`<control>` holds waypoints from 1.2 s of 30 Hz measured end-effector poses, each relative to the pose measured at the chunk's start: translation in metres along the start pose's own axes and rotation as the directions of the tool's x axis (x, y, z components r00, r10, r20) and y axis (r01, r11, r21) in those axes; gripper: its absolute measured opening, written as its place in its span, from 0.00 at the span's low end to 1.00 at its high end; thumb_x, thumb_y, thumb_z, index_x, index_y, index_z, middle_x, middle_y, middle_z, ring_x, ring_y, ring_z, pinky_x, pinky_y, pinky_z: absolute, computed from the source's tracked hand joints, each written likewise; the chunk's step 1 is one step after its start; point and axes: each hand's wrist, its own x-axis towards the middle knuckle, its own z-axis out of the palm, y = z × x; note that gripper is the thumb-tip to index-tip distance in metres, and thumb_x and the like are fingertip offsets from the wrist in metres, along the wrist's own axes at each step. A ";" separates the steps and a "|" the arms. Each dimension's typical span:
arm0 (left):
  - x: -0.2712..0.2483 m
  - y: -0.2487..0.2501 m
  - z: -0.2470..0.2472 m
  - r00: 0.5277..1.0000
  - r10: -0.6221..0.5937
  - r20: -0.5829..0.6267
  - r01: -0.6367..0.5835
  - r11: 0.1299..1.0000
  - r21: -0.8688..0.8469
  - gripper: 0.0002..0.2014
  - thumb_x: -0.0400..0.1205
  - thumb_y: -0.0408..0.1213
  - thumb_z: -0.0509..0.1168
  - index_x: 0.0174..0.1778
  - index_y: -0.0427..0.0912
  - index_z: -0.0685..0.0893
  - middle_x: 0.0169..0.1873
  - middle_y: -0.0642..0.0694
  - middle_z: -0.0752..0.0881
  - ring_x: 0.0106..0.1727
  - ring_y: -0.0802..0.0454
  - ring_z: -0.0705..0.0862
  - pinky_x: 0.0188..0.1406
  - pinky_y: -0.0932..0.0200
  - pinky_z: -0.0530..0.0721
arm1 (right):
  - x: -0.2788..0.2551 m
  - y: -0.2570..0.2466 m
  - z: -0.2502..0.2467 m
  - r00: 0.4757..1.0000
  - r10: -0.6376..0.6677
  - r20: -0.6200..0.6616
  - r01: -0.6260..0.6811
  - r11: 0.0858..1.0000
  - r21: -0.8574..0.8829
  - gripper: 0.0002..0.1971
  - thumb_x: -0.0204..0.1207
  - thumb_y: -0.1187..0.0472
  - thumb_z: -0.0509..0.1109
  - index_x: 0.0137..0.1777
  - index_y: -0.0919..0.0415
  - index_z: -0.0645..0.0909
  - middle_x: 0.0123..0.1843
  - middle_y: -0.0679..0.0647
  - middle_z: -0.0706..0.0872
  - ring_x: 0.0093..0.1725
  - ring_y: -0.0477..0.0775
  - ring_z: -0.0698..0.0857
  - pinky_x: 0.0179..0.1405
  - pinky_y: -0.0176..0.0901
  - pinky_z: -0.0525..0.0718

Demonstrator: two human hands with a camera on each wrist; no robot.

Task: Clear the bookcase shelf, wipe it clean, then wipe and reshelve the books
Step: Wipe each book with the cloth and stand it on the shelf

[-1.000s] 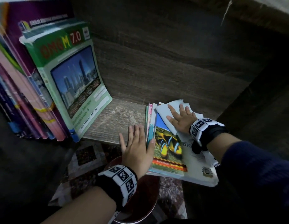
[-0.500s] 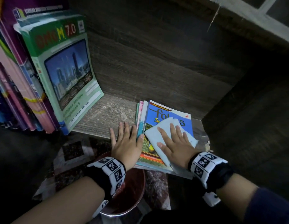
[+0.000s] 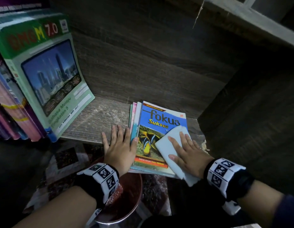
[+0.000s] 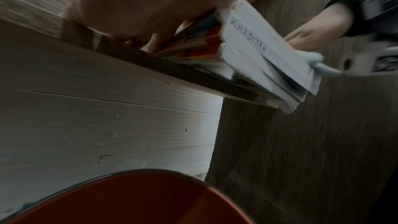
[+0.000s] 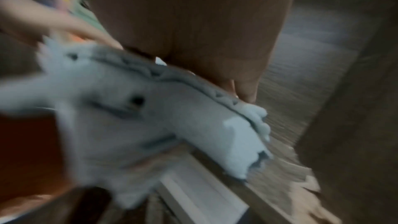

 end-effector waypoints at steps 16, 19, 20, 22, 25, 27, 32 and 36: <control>0.003 0.001 -0.002 0.996 0.069 0.048 -0.070 0.997 0.028 0.32 0.88 0.56 0.31 0.85 0.42 0.40 0.83 0.48 0.33 0.79 0.54 0.21 0.75 0.35 0.20 | 0.060 0.081 -0.018 0.810 0.551 -0.201 -0.446 0.801 0.399 0.26 0.84 0.42 0.57 0.81 0.44 0.64 0.84 0.61 0.57 0.74 0.64 0.73 0.74 0.51 0.69; 0.003 0.001 -0.003 0.996 0.061 0.066 -0.061 0.998 0.001 0.31 0.88 0.55 0.31 0.85 0.42 0.38 0.83 0.49 0.32 0.79 0.53 0.22 0.75 0.36 0.20 | 0.058 0.071 -0.021 0.802 0.572 -0.172 -0.483 0.791 0.377 0.25 0.85 0.44 0.53 0.81 0.45 0.63 0.85 0.60 0.56 0.76 0.64 0.71 0.74 0.54 0.69; 0.004 0.001 -0.003 0.996 0.059 0.070 -0.059 0.998 -0.006 0.31 0.88 0.55 0.32 0.85 0.42 0.38 0.83 0.49 0.33 0.79 0.53 0.23 0.75 0.37 0.20 | 0.055 0.064 -0.021 0.783 0.583 -0.218 -0.467 0.782 0.413 0.24 0.85 0.45 0.54 0.79 0.46 0.67 0.84 0.60 0.61 0.76 0.66 0.71 0.74 0.55 0.71; 0.005 0.001 -0.004 0.995 0.072 0.065 -0.069 0.996 -0.047 0.31 0.88 0.55 0.34 0.85 0.43 0.37 0.83 0.50 0.34 0.80 0.55 0.24 0.75 0.40 0.19 | 0.048 0.050 -0.024 0.734 0.584 -0.346 -0.373 0.773 0.513 0.20 0.83 0.47 0.57 0.71 0.51 0.78 0.75 0.62 0.75 0.71 0.66 0.74 0.70 0.54 0.75; 0.007 0.001 -0.005 0.992 0.121 0.032 -0.114 0.981 -0.154 0.31 0.89 0.54 0.38 0.85 0.45 0.37 0.84 0.53 0.36 0.80 0.60 0.27 0.78 0.45 0.22 | 0.033 0.026 -0.030 0.749 0.578 -0.324 -0.343 0.756 0.557 0.15 0.82 0.51 0.61 0.61 0.57 0.82 0.62 0.62 0.82 0.62 0.66 0.80 0.61 0.50 0.80; 0.010 0.002 -0.007 0.990 0.139 0.037 -0.129 0.973 -0.191 0.32 0.89 0.55 0.39 0.85 0.47 0.37 0.84 0.53 0.37 0.81 0.61 0.30 0.78 0.47 0.23 | 0.027 0.018 -0.031 0.805 0.563 -0.187 -0.384 0.735 0.559 0.16 0.82 0.51 0.62 0.61 0.61 0.80 0.60 0.62 0.83 0.59 0.65 0.82 0.57 0.53 0.82; 0.016 0.006 -0.005 0.977 0.160 0.141 -0.139 0.979 -0.148 0.36 0.85 0.62 0.34 0.83 0.46 0.29 0.81 0.52 0.27 0.80 0.58 0.25 0.76 0.48 0.21 | 0.022 0.014 -0.034 0.899 0.435 -0.059 -0.323 0.746 0.582 0.23 0.84 0.52 0.60 0.77 0.59 0.68 0.67 0.62 0.82 0.64 0.61 0.81 0.59 0.44 0.79; 0.016 0.001 -0.007 0.969 0.184 0.167 -0.140 0.959 -0.247 0.36 0.86 0.61 0.37 0.83 0.49 0.30 0.81 0.54 0.28 0.77 0.61 0.23 0.71 0.54 0.18 | 0.019 0.003 -0.038 0.957 0.282 -0.070 -0.203 0.824 0.529 0.31 0.85 0.50 0.60 0.84 0.50 0.53 0.71 0.61 0.79 0.65 0.59 0.81 0.52 0.39 0.74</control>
